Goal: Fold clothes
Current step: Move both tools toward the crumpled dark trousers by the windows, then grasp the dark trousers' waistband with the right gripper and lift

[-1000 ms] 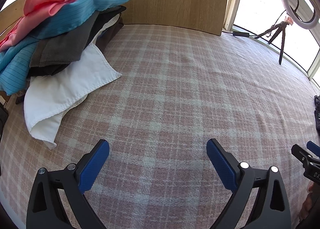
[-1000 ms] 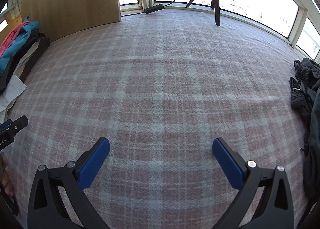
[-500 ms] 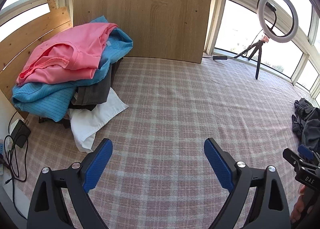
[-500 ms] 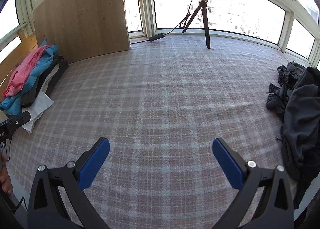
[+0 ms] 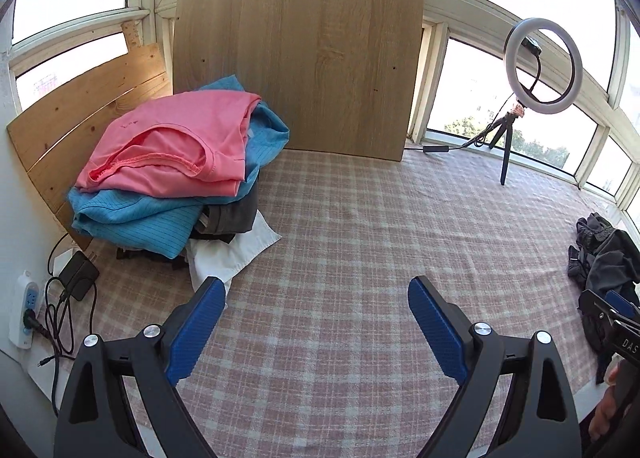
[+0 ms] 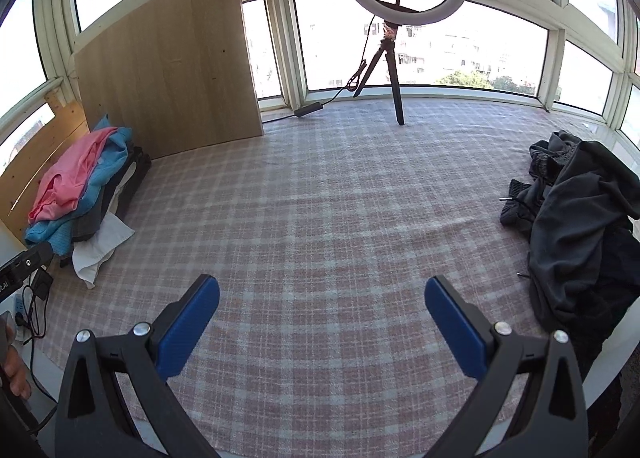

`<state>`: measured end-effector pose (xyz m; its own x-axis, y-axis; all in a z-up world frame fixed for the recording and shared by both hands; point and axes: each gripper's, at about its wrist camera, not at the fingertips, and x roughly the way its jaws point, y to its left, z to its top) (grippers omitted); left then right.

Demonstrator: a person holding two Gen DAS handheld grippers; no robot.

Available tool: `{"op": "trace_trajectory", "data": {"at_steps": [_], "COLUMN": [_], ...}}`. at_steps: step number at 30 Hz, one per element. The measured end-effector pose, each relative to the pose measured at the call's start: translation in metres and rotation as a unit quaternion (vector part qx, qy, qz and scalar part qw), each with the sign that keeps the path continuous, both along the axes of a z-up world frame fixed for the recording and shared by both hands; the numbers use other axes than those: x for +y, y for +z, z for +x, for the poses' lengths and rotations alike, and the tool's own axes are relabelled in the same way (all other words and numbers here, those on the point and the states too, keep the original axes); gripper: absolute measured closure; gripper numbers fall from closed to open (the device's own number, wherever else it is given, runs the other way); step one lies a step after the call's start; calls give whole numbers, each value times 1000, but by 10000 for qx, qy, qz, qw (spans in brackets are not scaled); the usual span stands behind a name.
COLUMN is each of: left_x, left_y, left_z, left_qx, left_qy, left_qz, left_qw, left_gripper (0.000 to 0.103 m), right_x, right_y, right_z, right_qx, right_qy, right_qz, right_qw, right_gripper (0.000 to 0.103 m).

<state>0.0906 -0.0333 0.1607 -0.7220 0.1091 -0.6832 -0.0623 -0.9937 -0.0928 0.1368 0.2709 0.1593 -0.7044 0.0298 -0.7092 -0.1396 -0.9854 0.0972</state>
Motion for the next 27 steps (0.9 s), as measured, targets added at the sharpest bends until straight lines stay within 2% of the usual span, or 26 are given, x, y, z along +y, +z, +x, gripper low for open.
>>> {"op": "trace_trajectory", "data": {"at_steps": [3,8,16,20,27], "left_x": [7,29,83,114,179], "left_y": [11,22,34,40,51], "left_z": [1,-3,-21,-27,-37], "left_qx": [127,262,347,421,389], "left_qy": [-149,-384,-773,-827,-952], "left_qz": [3,116,152,194,353], "left_qw": [9998,9989,9963,9955,9941], "left_gripper": [10,10,10,10,10], "right_x": [7,34,93,124,204], "right_y": [14,32,48,53,58], "right_z": [5,16,36,42,45], "right_qx": [99,218,293,373,454], "right_qy": [-159,-752,-1502,-1658,-1803], "right_qz": [31,172,353,527,502], "right_qw": [9998,9968,9876,9840,9813], "right_gripper": [0,0,0,0,0]}}
